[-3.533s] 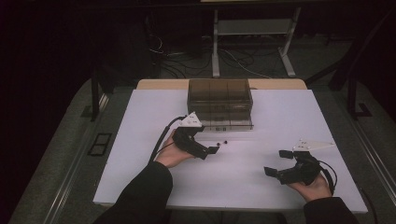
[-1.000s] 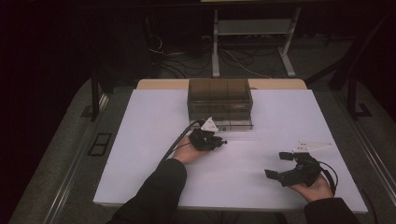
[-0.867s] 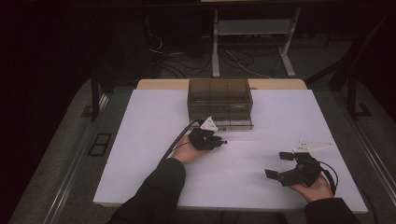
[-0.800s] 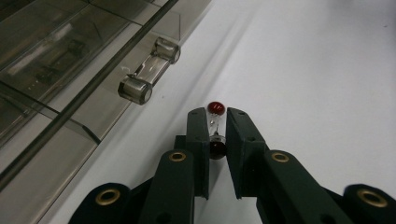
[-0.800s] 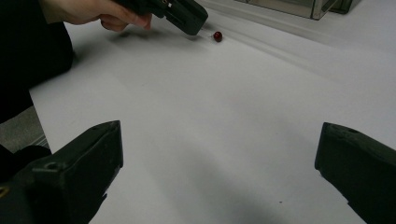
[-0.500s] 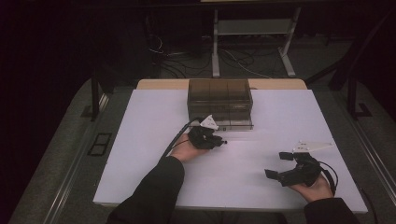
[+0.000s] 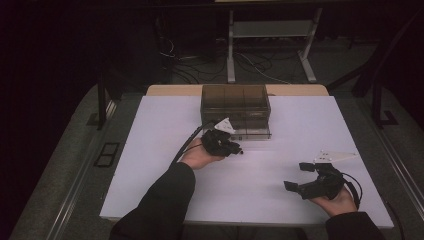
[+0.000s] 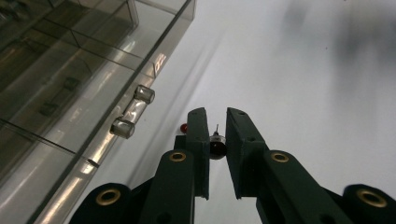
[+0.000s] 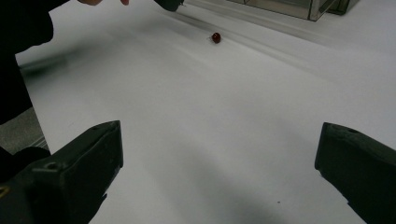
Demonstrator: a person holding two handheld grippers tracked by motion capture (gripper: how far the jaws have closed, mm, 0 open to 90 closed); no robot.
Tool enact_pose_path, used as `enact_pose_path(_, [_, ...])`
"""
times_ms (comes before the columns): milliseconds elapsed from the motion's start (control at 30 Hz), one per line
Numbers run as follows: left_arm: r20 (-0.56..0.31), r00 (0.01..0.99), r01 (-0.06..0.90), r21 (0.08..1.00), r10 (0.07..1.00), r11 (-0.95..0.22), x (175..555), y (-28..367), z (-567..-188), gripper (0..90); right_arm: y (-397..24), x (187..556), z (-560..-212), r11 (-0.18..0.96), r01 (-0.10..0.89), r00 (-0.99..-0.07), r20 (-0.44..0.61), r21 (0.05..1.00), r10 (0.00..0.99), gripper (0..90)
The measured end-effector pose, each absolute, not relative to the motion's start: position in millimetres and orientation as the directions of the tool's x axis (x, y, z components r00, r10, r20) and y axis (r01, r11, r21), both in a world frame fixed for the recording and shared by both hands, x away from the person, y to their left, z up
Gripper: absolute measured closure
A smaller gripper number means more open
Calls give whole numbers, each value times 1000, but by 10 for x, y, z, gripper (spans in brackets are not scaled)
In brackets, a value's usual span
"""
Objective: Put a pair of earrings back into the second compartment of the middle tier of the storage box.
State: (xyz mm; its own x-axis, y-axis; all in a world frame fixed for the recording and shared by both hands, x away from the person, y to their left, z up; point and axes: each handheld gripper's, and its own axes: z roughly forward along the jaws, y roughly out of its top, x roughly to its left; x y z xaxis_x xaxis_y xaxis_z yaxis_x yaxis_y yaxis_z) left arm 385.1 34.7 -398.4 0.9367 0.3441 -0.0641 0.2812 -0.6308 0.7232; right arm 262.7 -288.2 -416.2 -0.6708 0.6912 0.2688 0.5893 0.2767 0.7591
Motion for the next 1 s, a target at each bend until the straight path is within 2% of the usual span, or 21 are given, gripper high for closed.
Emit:
enact_pose_path(467, [-69, 928, 292, 742, 366, -603, 3946, 474, -3655, 786, -2883, 2633, -4158, 275, 588, -669, 267, 761, 693, 5])
enact_pose_path(1000, [-99, 912, 322, 773, 398, -546, 4155, 552, -3486, 786, -2884, 2637, -4160, 275, 590, -667, 267, 759, 695, 5])
